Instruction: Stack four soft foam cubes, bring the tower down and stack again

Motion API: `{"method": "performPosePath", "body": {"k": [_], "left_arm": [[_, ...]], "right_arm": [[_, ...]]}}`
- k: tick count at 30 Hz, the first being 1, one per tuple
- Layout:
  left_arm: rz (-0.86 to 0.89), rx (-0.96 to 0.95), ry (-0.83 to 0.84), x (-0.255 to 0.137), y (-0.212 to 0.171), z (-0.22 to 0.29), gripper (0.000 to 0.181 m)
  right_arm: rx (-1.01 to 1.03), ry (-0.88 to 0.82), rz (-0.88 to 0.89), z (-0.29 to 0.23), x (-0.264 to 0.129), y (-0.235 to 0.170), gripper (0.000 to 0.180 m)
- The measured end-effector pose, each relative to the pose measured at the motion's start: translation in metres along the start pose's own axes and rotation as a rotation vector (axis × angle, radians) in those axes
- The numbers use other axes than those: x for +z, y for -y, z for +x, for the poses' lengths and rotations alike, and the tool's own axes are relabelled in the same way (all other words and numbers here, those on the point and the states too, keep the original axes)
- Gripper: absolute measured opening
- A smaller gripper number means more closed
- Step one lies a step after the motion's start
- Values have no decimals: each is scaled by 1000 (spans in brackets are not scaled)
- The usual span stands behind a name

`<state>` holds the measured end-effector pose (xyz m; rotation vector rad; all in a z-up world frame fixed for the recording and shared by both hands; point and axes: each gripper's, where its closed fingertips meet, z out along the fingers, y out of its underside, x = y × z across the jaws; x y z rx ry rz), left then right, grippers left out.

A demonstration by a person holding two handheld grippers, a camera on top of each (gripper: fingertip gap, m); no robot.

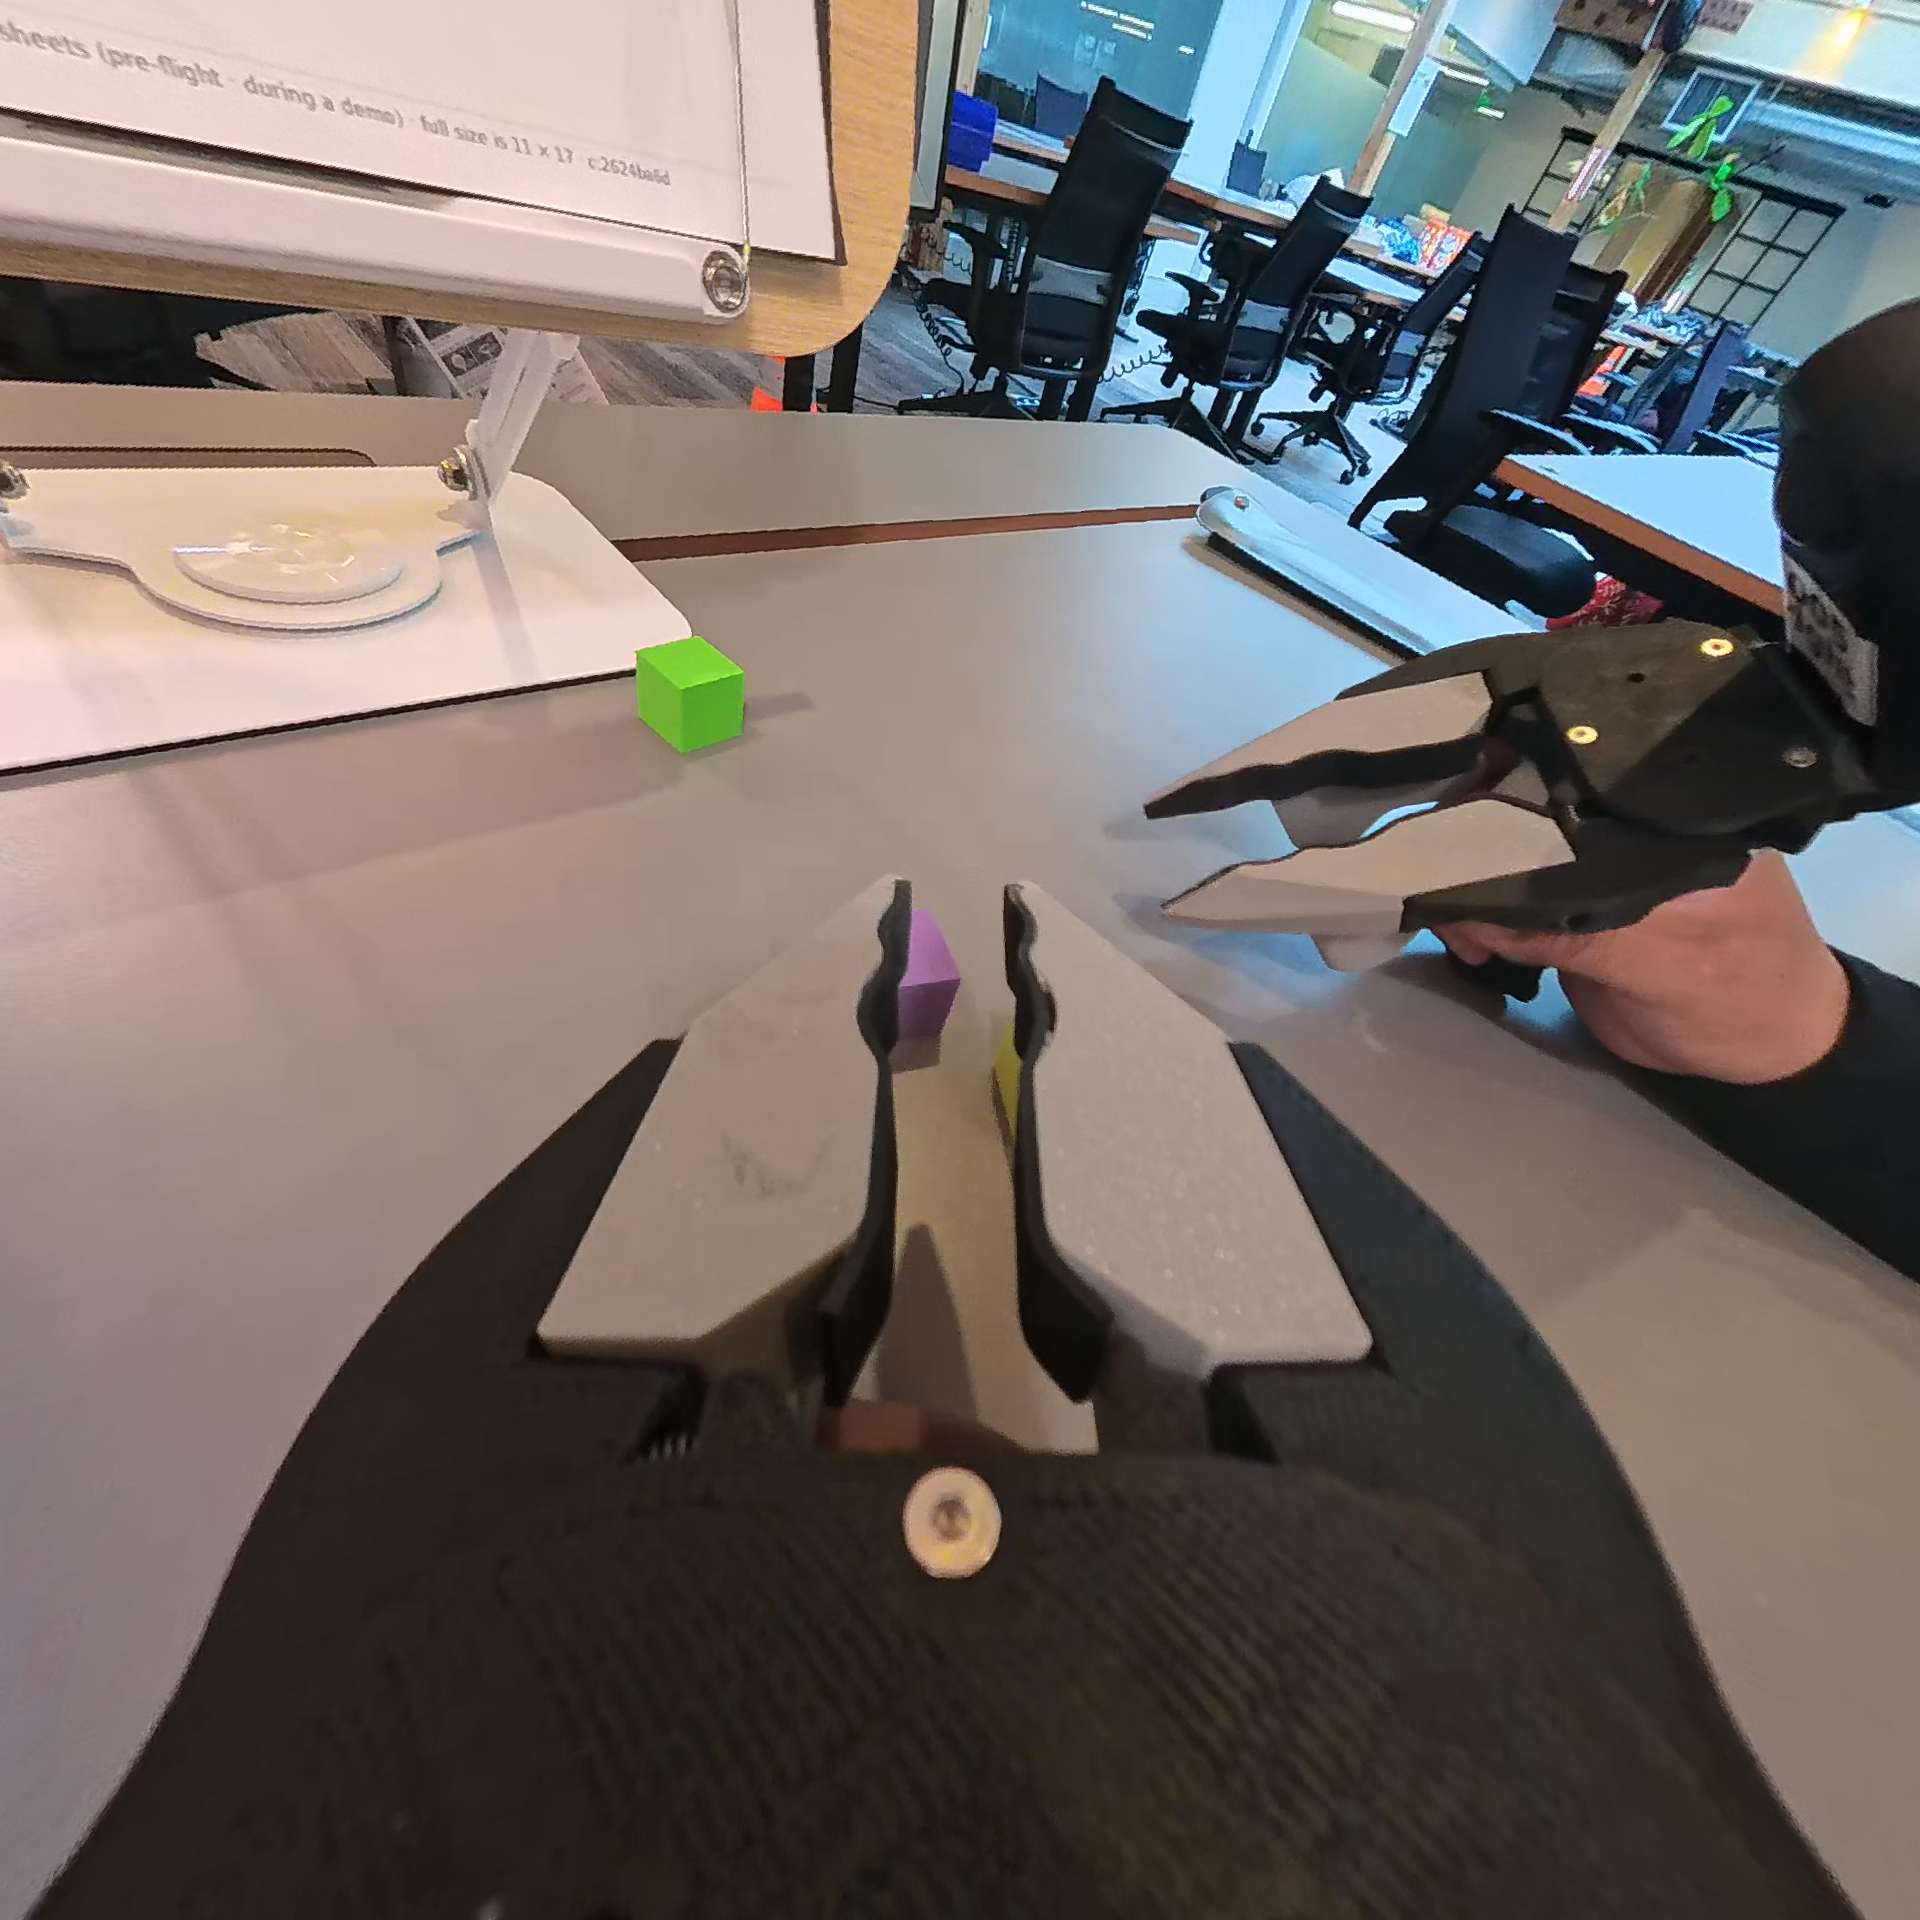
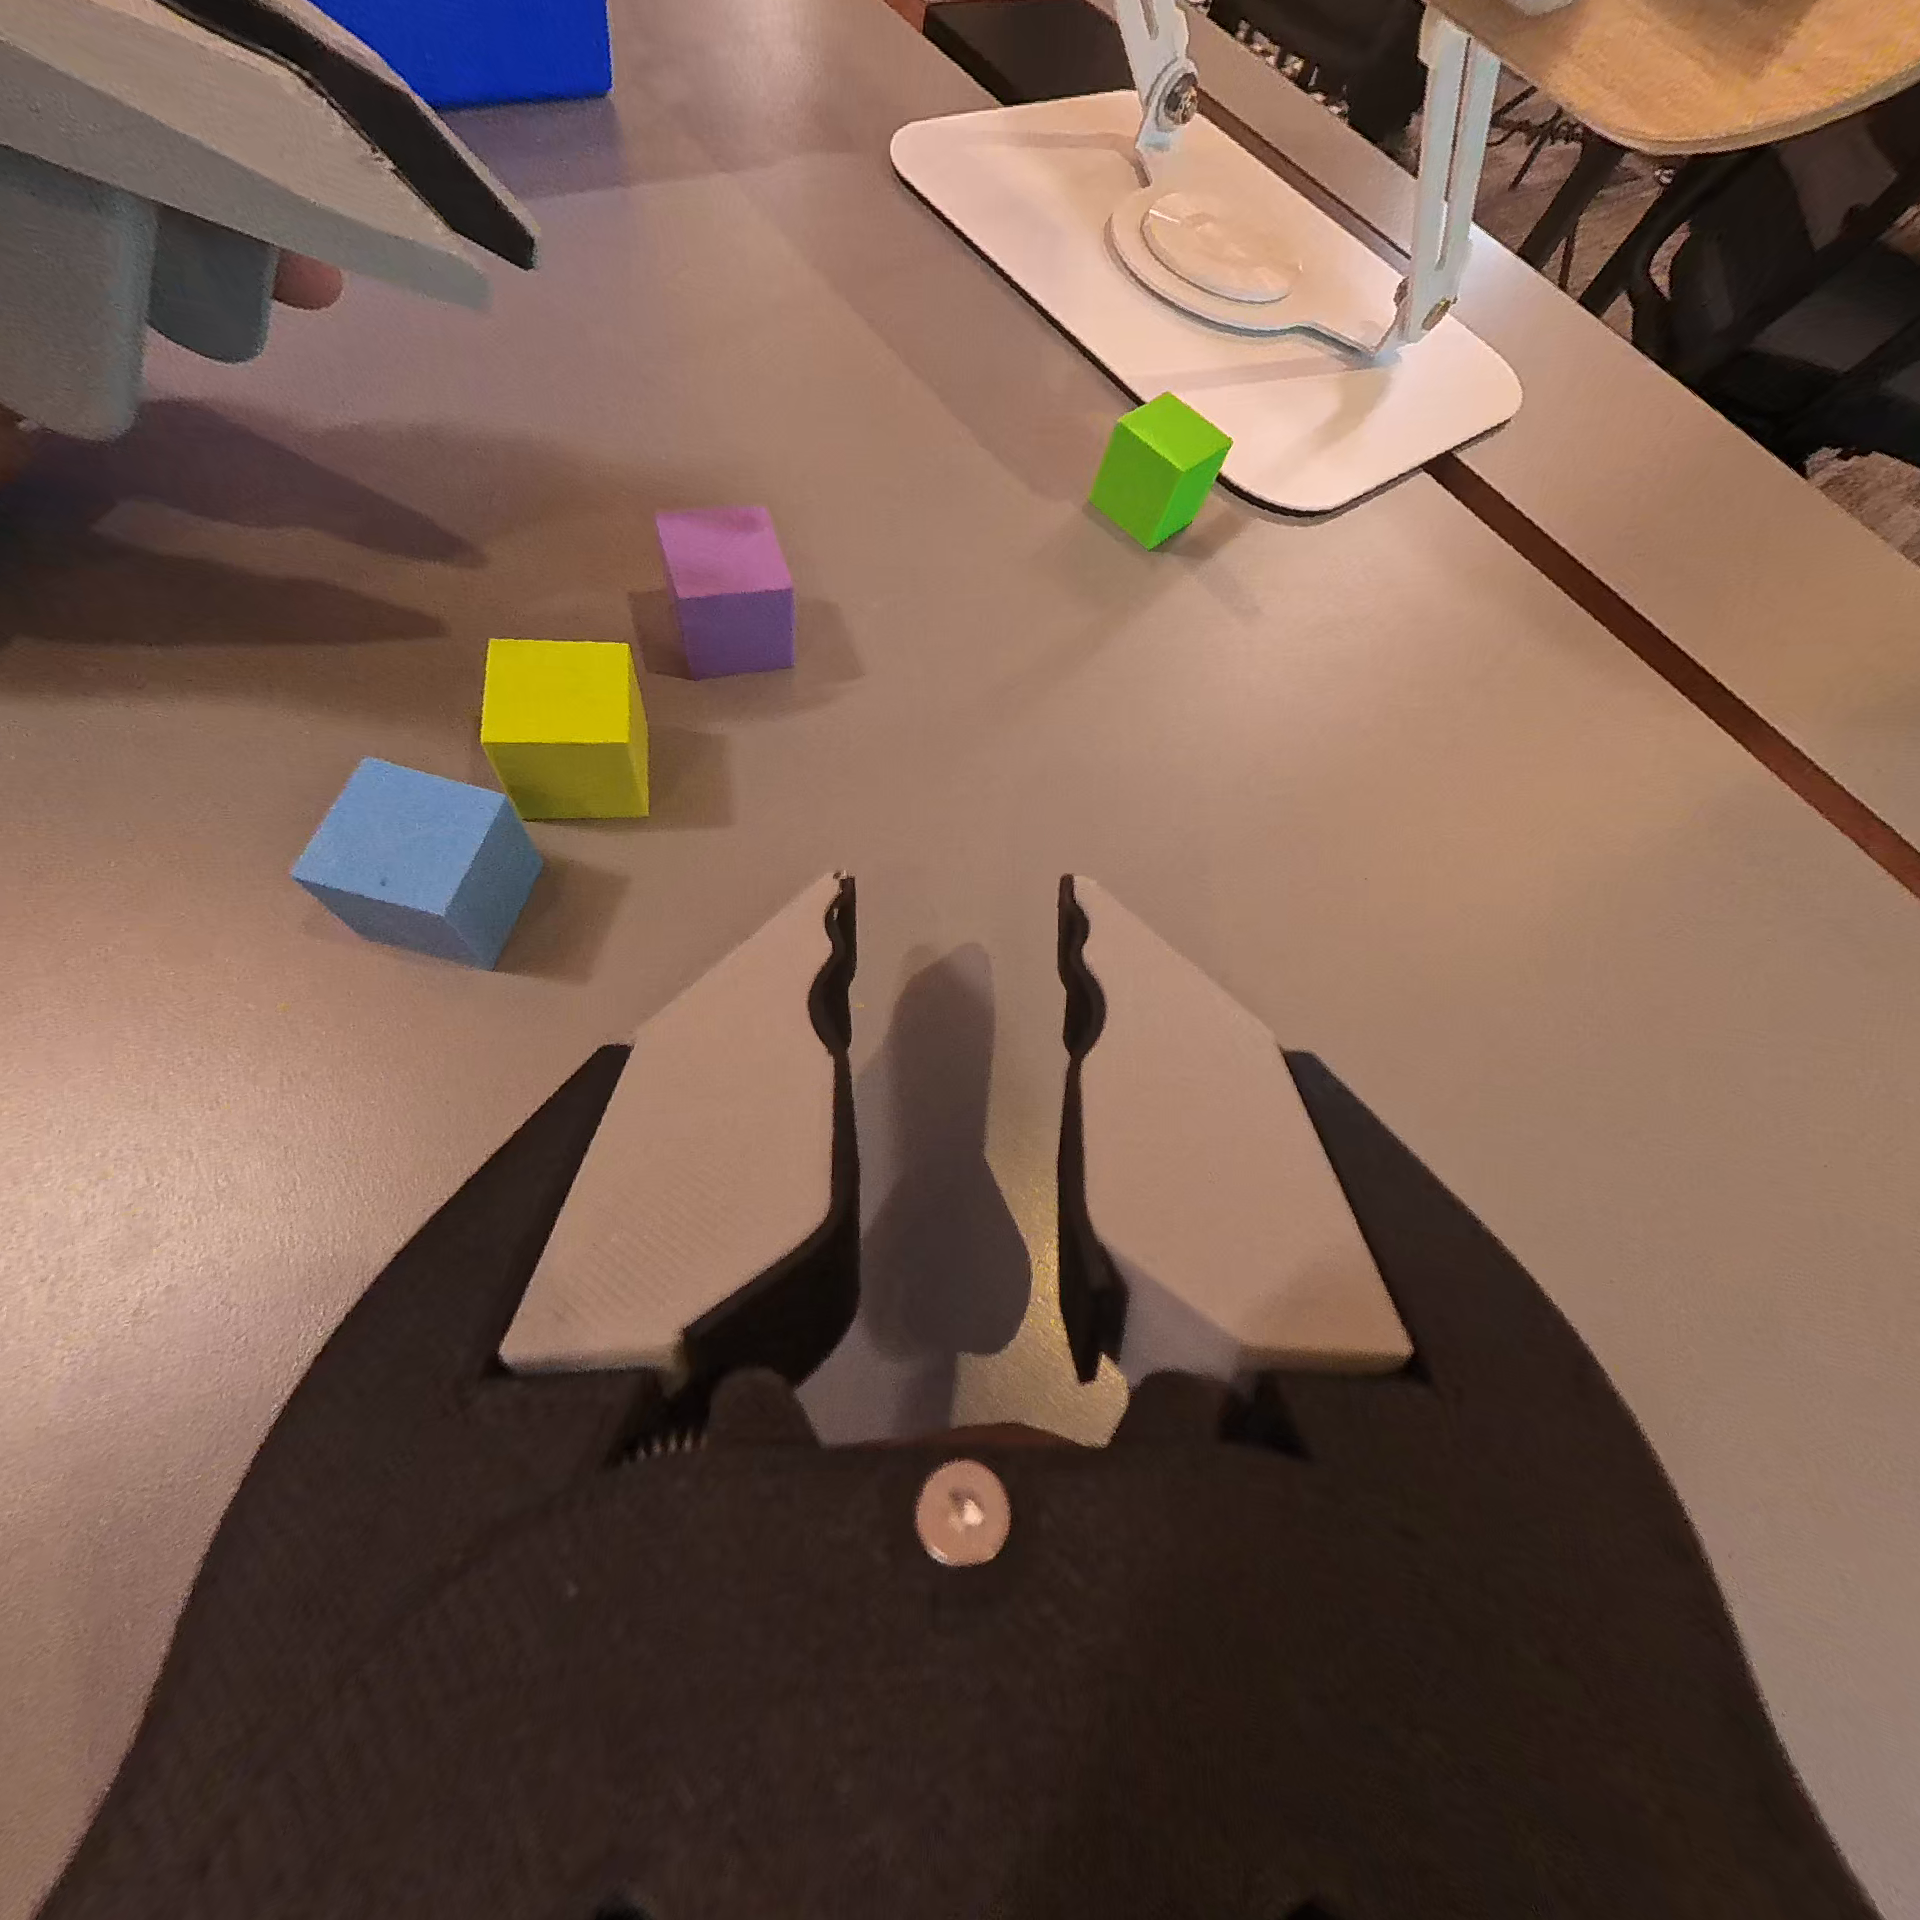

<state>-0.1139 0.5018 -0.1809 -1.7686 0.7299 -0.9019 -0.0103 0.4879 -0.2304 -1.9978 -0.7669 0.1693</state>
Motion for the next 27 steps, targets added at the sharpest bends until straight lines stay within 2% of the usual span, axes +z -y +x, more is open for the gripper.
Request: {"method": "performPosePath", "body": {"k": [11, 15, 19, 24, 27], "left_arm": [[-10, 27, 14, 1, -2, -1, 15], [4, 16, 18, -1, 1, -3, 15], [11, 13, 26, -2, 3, -5, 15], [4, 28, 32, -1, 1, -5, 15], [4, 27, 33, -1, 1, -6, 15]], "right_arm": [[24, 25, 87, -1, -6, 13, 41], [38, 148, 178, -20, -14, 29, 41], [-100, 293, 349, -66, -40, 62, 30], [-220, 423, 228, -124, -32, 51, 28], [-320, 395, 89, -135, -18, 28, 23]]}}
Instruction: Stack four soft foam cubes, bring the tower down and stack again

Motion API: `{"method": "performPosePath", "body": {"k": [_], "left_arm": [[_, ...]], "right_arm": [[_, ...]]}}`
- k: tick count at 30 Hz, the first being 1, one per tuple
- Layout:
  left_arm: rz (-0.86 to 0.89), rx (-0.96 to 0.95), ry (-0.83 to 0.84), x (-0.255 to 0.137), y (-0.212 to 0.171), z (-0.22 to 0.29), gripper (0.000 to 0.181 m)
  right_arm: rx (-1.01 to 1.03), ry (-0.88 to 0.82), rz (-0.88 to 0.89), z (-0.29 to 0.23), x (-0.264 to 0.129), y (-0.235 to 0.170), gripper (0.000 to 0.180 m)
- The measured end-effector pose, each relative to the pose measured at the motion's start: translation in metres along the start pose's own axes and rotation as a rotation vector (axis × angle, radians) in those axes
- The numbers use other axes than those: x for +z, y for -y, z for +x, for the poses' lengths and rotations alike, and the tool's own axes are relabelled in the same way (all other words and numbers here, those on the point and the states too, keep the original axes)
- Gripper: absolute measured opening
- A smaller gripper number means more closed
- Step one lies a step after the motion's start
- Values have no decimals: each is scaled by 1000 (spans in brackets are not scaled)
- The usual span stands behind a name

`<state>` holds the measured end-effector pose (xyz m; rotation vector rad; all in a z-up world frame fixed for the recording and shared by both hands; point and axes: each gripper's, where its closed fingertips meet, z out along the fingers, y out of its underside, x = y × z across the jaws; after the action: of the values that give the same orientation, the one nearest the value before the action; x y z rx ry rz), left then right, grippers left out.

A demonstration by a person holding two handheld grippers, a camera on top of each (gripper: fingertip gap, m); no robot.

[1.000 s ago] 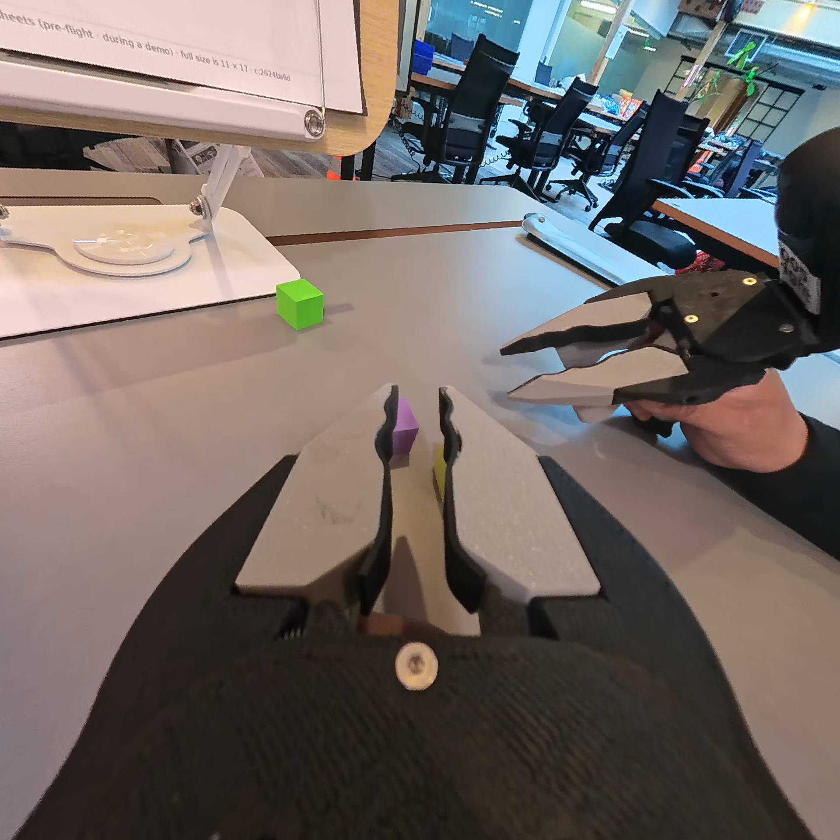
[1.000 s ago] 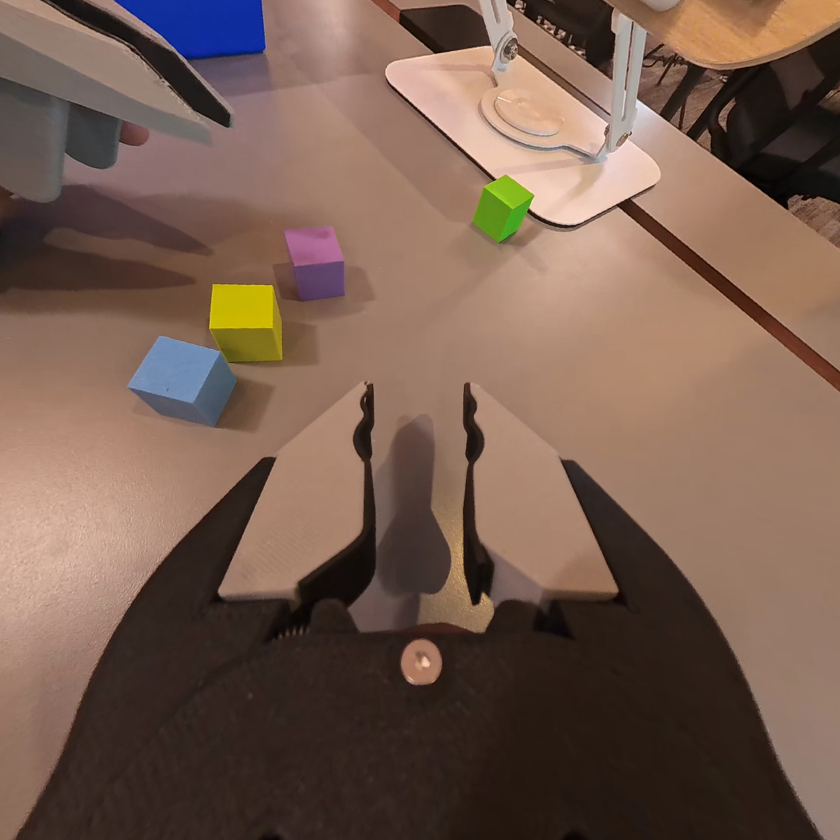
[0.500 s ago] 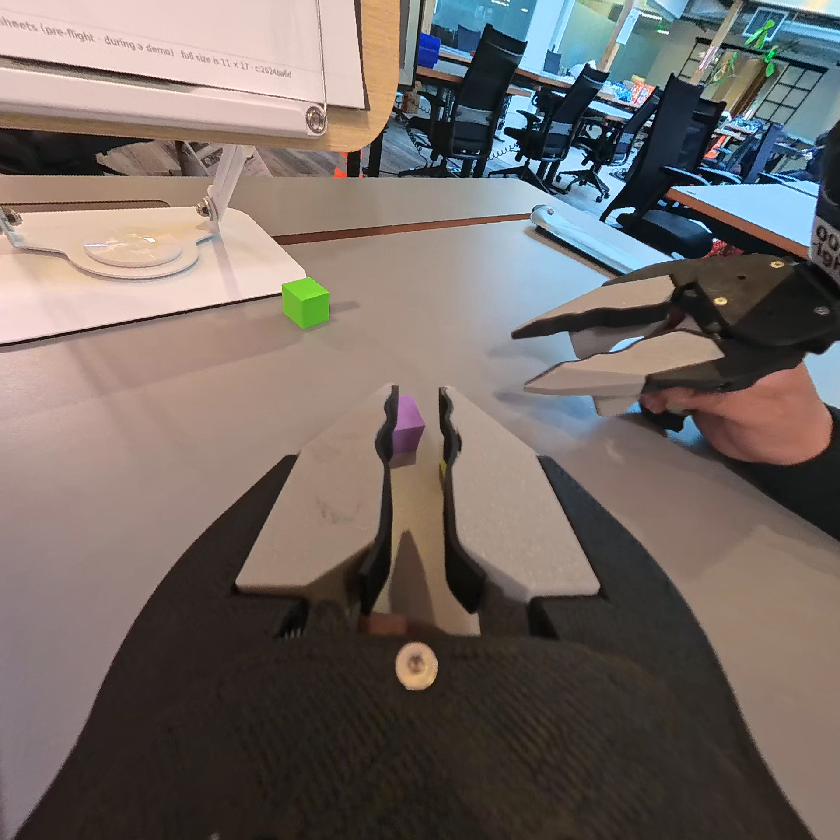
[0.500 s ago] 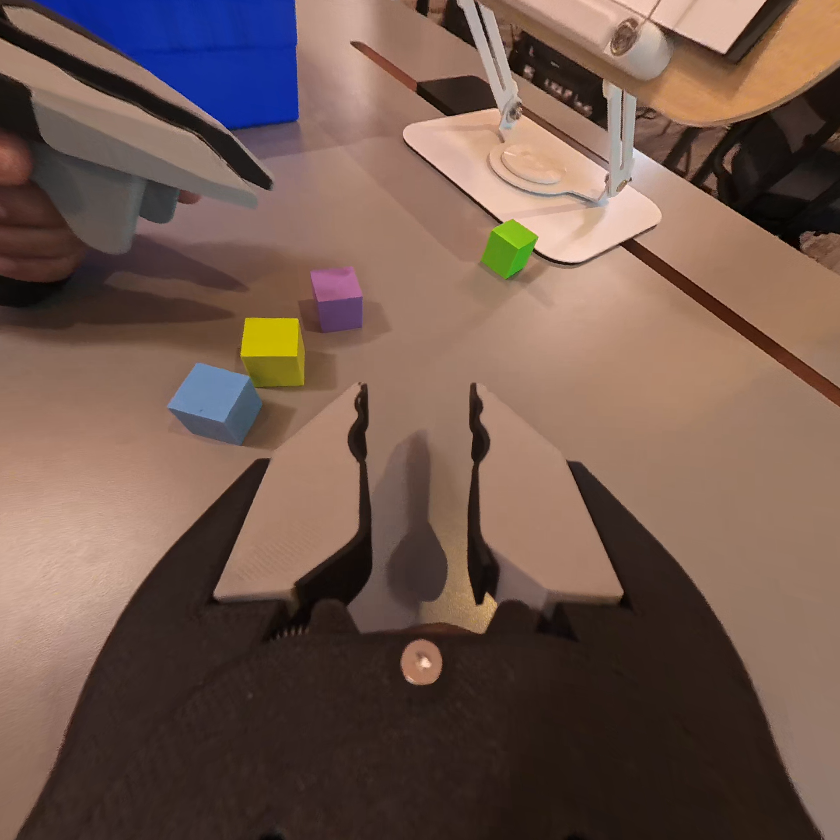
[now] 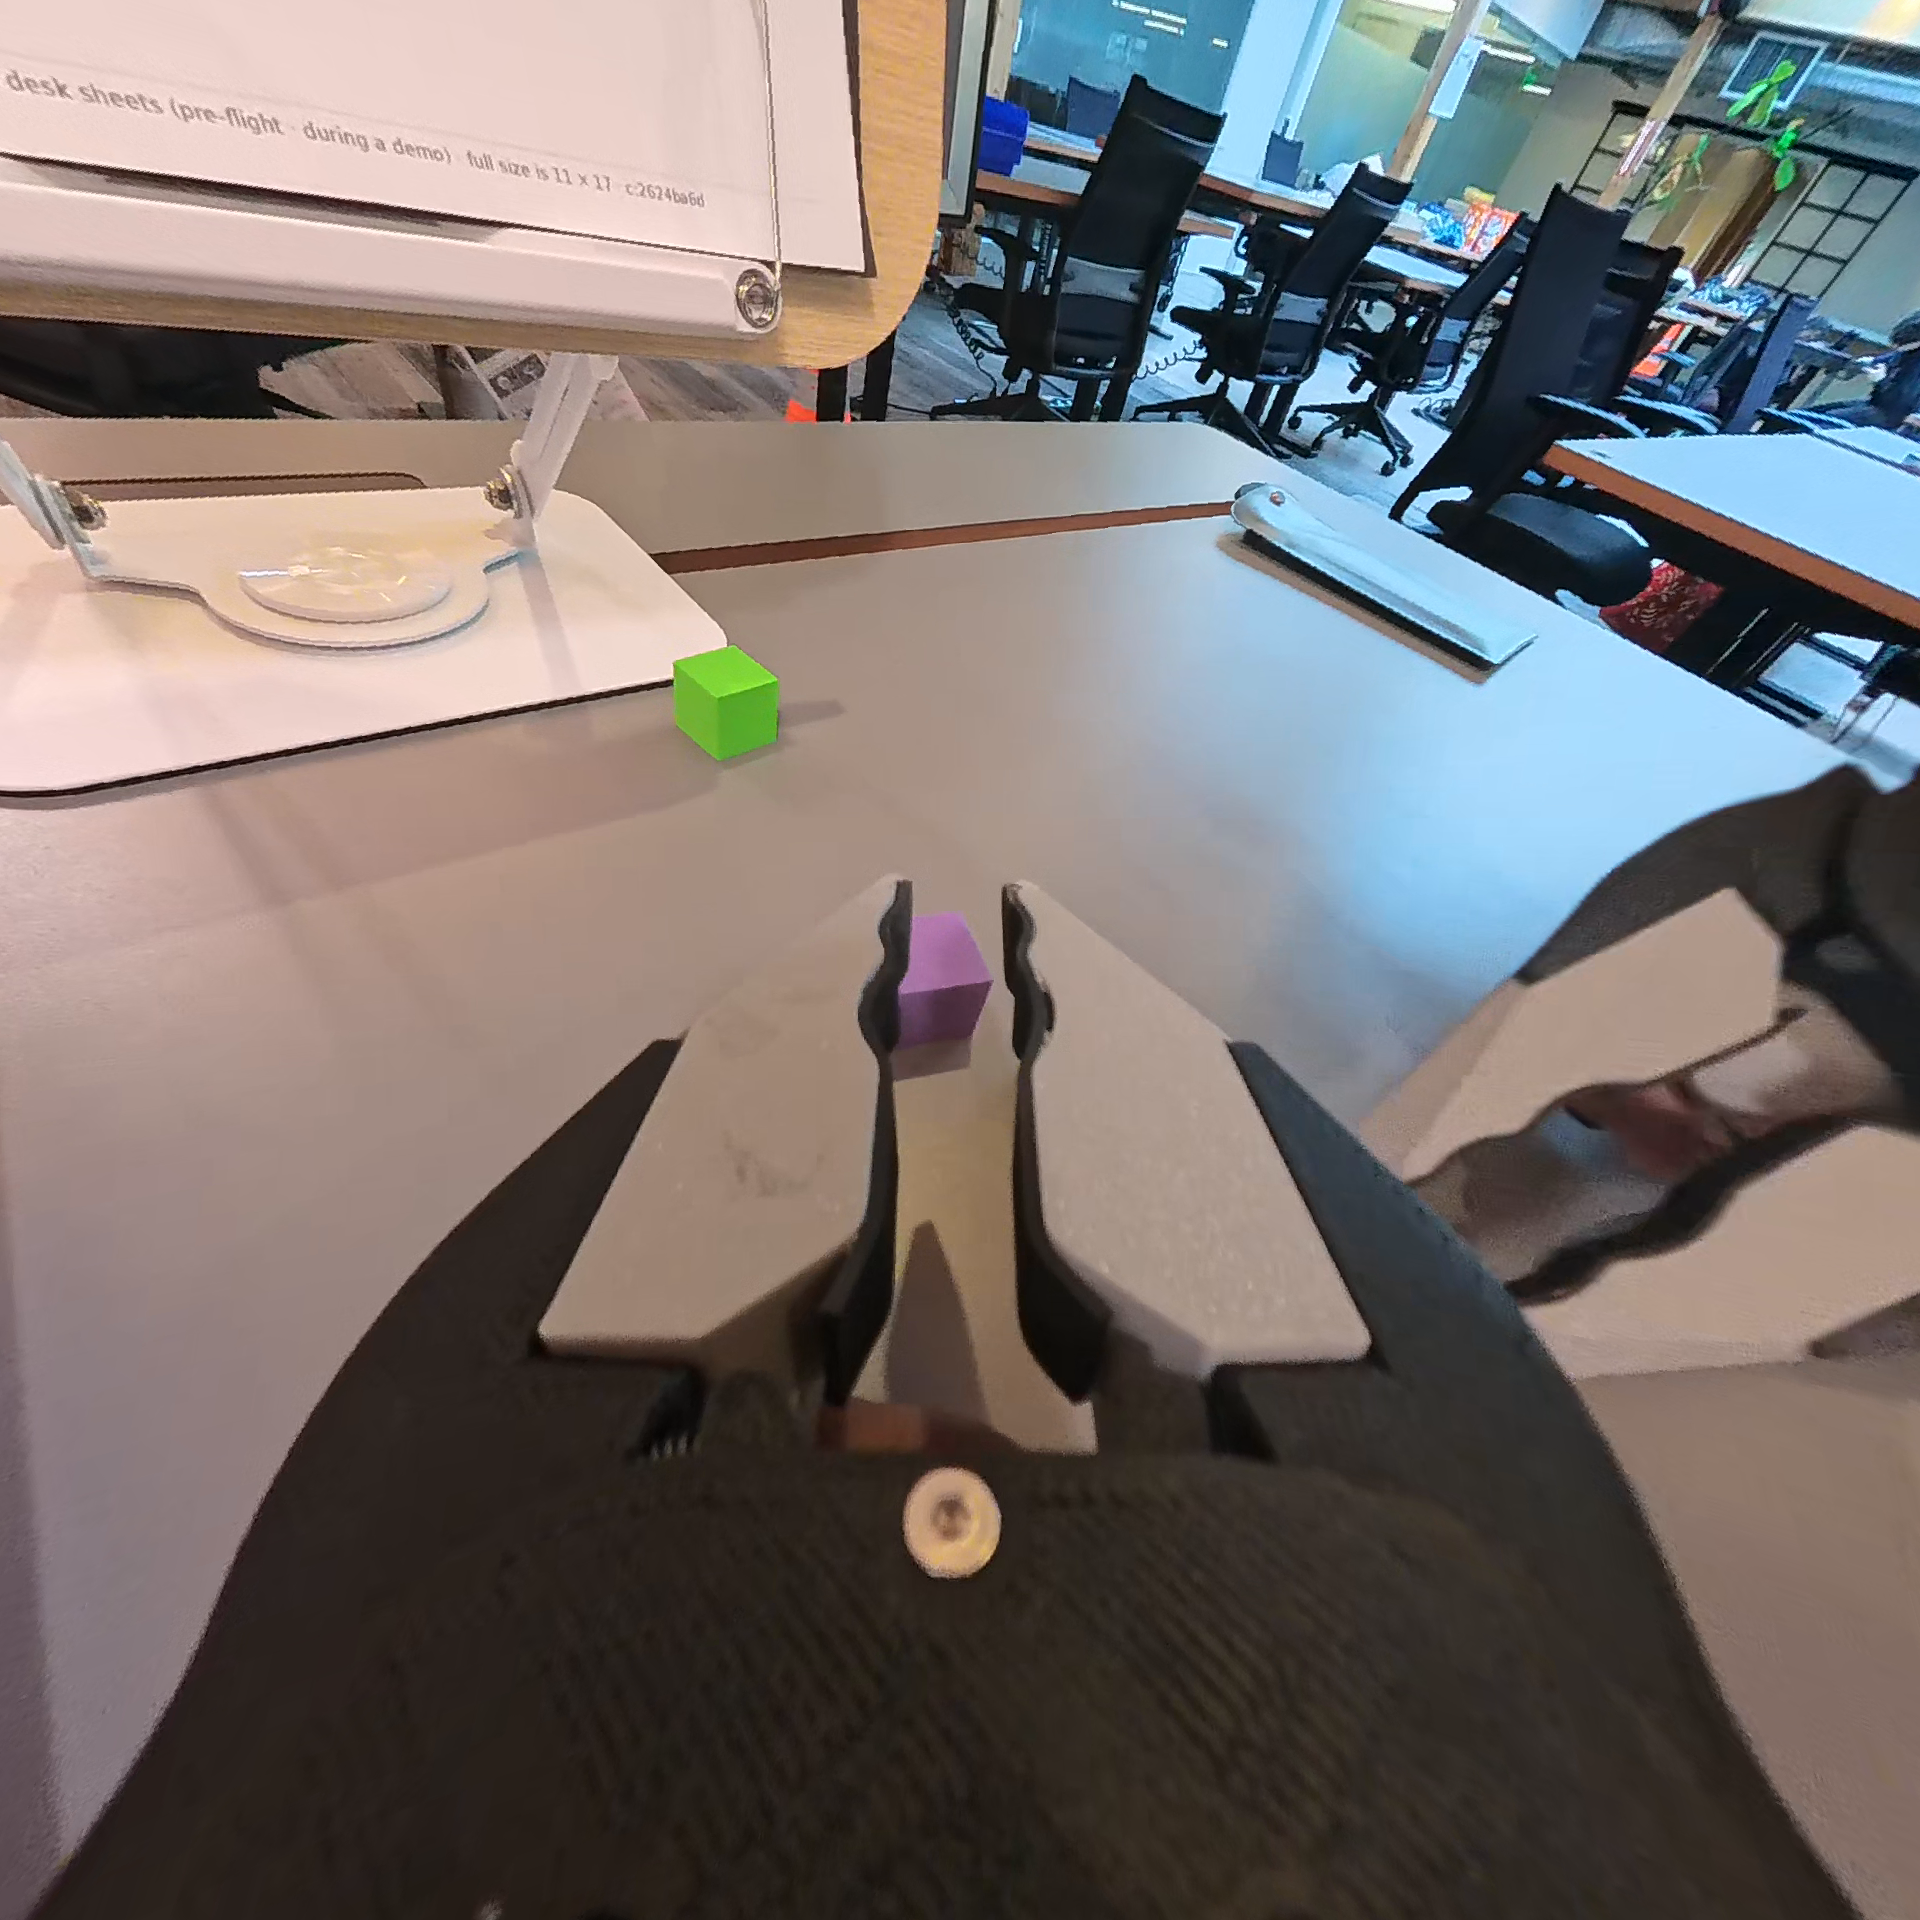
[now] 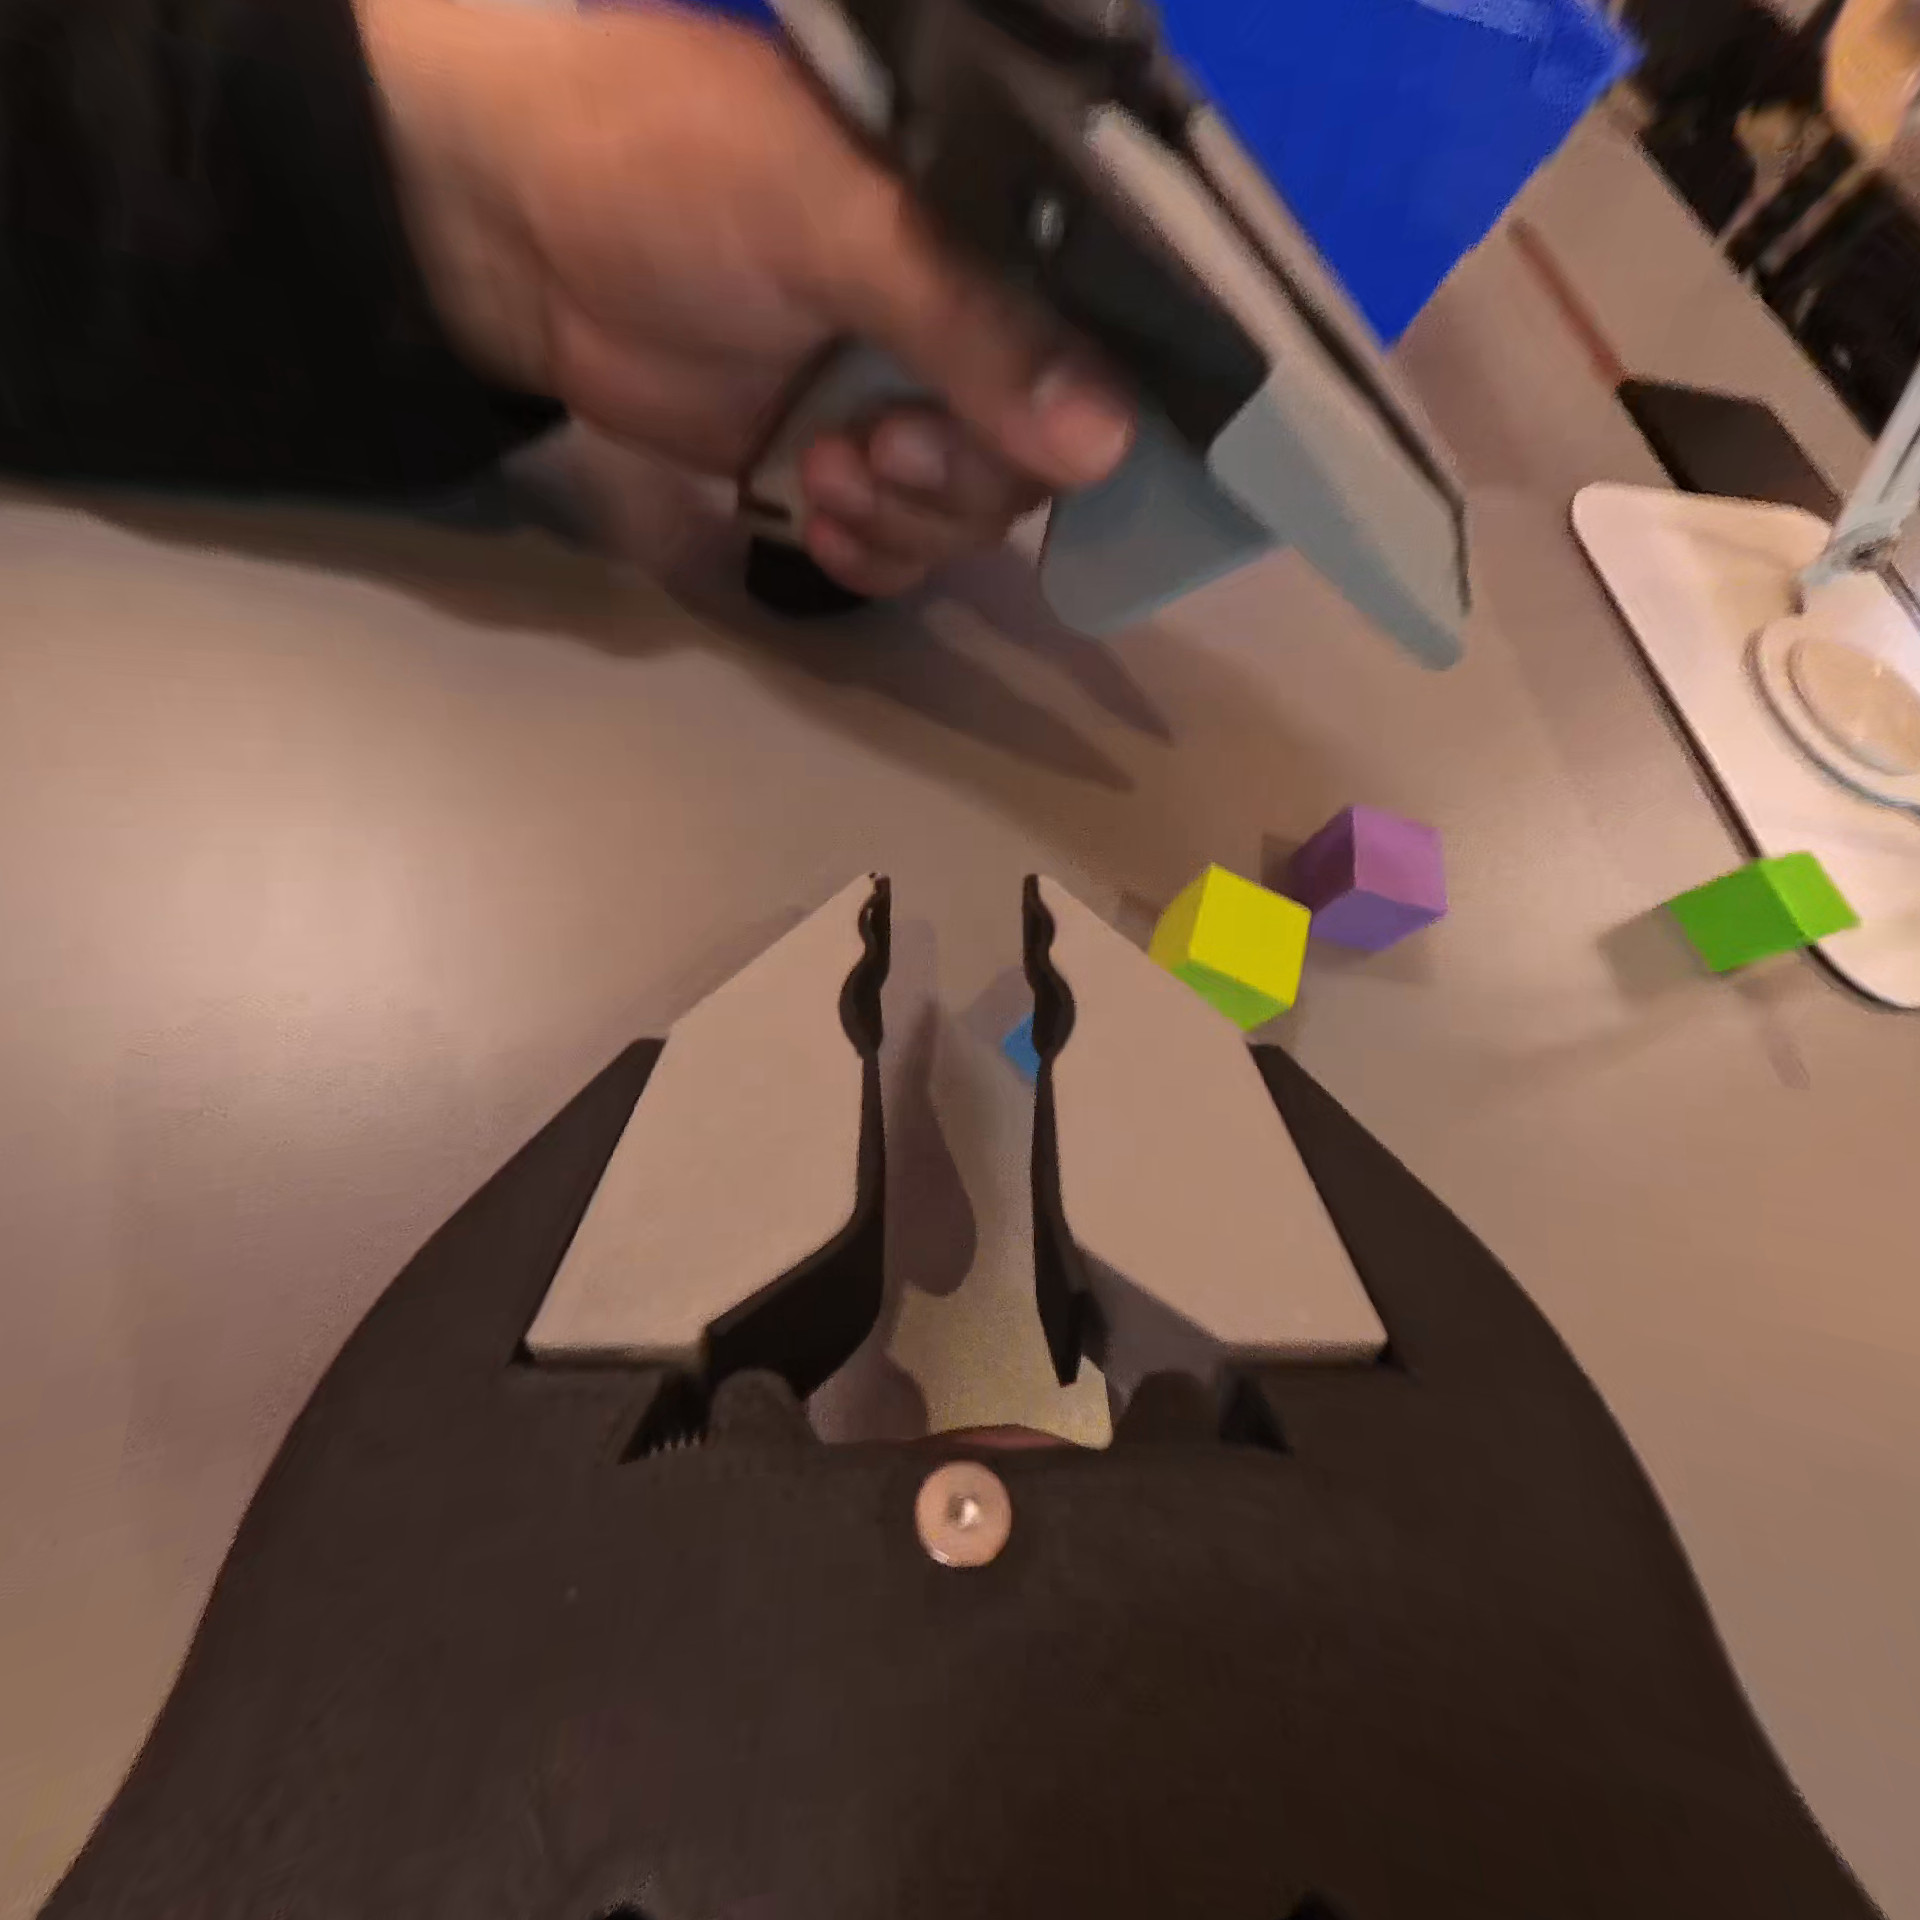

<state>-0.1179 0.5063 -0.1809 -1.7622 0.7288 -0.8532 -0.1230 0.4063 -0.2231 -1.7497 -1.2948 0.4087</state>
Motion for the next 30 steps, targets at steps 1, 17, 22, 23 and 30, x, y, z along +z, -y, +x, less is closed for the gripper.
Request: {"method": "performPosePath", "body": {"k": [1, 17, 22, 23, 30], "left_arm": [[0, -1, -1, 0, 0, 0, 15], [-129, -9, -164, 6, -22, 30, 18], [-243, 54, -229, 9, -40, 50, 25], [-271, 68, -237, 9, -45, 53, 25], [-342, 86, -129, 20, -55, 38, 0]], "right_arm": [[-24, -35, -62, 4, 4, -10, 23], [268, -429, -9, 104, -37, -43, 23], [305, -484, 90, 117, -50, -35, 22], [316, -492, 109, 119, -54, -34, 22], [453, -452, 194, 127, -58, -36, 23]]}}
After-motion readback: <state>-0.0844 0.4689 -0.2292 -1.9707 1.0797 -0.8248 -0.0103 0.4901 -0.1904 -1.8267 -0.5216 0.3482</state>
